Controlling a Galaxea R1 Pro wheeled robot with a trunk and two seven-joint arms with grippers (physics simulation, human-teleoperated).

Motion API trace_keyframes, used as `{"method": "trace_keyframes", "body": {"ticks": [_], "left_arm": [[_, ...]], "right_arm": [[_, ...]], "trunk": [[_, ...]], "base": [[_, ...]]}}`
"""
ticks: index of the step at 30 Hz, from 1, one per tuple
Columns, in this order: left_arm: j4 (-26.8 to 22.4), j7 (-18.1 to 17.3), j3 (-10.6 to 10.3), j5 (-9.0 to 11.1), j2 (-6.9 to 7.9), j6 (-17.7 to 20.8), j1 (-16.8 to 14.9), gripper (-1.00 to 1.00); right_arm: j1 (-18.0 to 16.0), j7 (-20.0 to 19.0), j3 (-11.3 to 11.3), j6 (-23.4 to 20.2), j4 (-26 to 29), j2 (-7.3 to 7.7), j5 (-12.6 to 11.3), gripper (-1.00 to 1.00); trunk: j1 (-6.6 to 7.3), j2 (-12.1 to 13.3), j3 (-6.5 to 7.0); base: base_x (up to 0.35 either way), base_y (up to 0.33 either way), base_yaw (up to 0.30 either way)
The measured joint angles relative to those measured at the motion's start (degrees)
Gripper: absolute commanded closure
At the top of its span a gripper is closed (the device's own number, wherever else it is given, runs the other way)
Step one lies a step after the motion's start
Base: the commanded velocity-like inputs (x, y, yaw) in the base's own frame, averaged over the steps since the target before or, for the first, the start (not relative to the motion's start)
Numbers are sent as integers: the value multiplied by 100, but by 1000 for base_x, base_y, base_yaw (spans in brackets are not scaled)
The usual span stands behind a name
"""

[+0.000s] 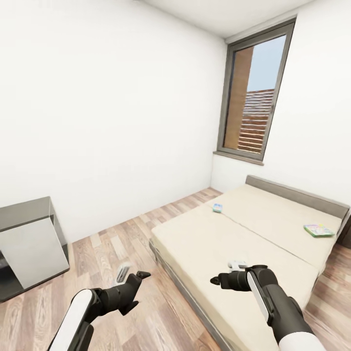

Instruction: Put all the toys in the child's room - the three board games (two on the bed and one on the table), the two jigsaw puzzles on the table, and the tennis ball on the table - inside the toy box on the table in the child's room.

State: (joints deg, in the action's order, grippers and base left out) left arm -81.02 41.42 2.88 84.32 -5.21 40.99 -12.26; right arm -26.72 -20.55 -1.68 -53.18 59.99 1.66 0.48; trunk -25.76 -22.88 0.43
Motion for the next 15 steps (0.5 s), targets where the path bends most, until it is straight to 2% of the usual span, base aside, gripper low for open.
{"method": "trace_keyframes", "body": {"ticks": [7,15], "left_arm": [[0,0,-2,0,0,0,0,-100],[7,0,-8,-1,0,0,0,-100]], "right_arm": [[0,-1,24,0,3,0,0,-100],[0,-4,185,-3,-1,-3,-2,-100]], "trunk": [[0,0,0],[0,0,0]], "base": [[-1,-1,299],[0,-53,300]]}}
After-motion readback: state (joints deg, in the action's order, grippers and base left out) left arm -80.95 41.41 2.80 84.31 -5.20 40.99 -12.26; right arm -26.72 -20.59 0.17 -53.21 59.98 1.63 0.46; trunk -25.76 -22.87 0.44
